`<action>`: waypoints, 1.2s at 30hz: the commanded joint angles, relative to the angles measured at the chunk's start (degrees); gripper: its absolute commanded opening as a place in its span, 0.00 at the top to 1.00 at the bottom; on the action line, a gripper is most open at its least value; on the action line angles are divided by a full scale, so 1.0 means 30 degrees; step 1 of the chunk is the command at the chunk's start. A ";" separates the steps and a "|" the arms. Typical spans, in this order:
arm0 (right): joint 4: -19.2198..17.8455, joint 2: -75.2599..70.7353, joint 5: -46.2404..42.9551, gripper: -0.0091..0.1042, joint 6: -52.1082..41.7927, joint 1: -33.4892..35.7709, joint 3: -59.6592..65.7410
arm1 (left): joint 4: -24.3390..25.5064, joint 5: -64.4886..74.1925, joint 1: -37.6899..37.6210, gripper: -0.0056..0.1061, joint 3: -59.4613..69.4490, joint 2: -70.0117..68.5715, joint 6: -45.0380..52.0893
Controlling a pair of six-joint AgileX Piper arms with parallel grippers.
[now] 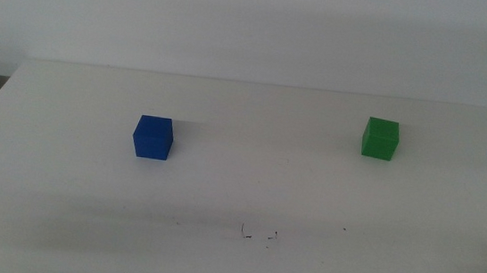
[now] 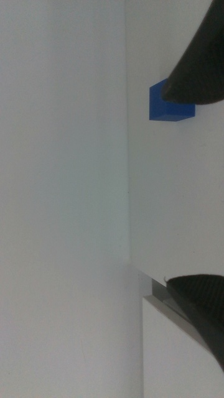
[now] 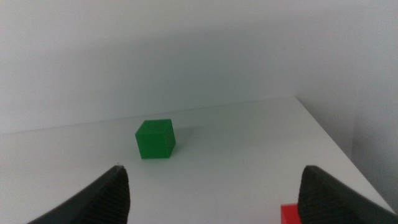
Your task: Stack red cubes first, then green, then blue cubes in a specific spot.
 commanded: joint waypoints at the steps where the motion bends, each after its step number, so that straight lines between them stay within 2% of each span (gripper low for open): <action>1: -0.0105 0.0078 -0.0577 0.10 -0.0113 0.0067 -0.0065 | 0.0000 -0.0155 -0.0003 0.11 0.0008 -0.0069 -0.0003; 5: 0.0748 0.0078 -0.2599 0.10 -0.0077 0.0067 -0.0065 | 0.0000 -0.0155 -0.0003 0.11 0.0008 -0.0069 -0.0003; 8: 0.0814 0.1332 -0.2078 0.10 -0.0077 0.0067 -0.1747 | 0.0000 -0.0155 -0.0003 0.11 0.0008 -0.0069 -0.0003; 11: 0.0814 0.3891 -0.0110 0.10 -0.0444 0.0067 -0.4707 | 0.0000 -0.0194 -0.0003 0.11 0.0008 -0.0069 -0.0003; 13: 0.0814 0.6068 0.2536 0.10 -0.0953 0.0067 -0.7463 | 0.0000 -0.0194 -0.0003 0.11 0.0008 -0.0069 -0.0003; 19: 0.0814 1.1786 1.4271 0.10 -0.2269 0.0067 -1.5419 | 0.0000 -0.0194 -0.0003 0.11 0.0008 -0.0069 -0.0003; 22: 0.0893 1.3632 1.7482 0.10 -0.2103 0.0067 -1.7593 | 0.0000 -0.0194 -0.0003 0.11 0.0008 -0.0069 -0.0003; 24: 0.1035 1.4409 1.7421 0.10 -0.2103 0.0067 -1.8257 | 0.0000 -0.0194 -0.0003 0.11 0.0008 -0.0069 -0.0003; 31: 0.1484 1.5279 1.4276 0.10 -0.1563 0.0067 -1.8383 | 0.0000 -0.0194 -0.0003 0.11 0.0008 -0.0069 -0.0003; 36: 0.1484 1.5242 1.3533 0.10 -0.1563 0.0067 -1.8383 | 0.0000 -0.0194 -0.0003 0.11 0.0008 -0.0069 -0.0003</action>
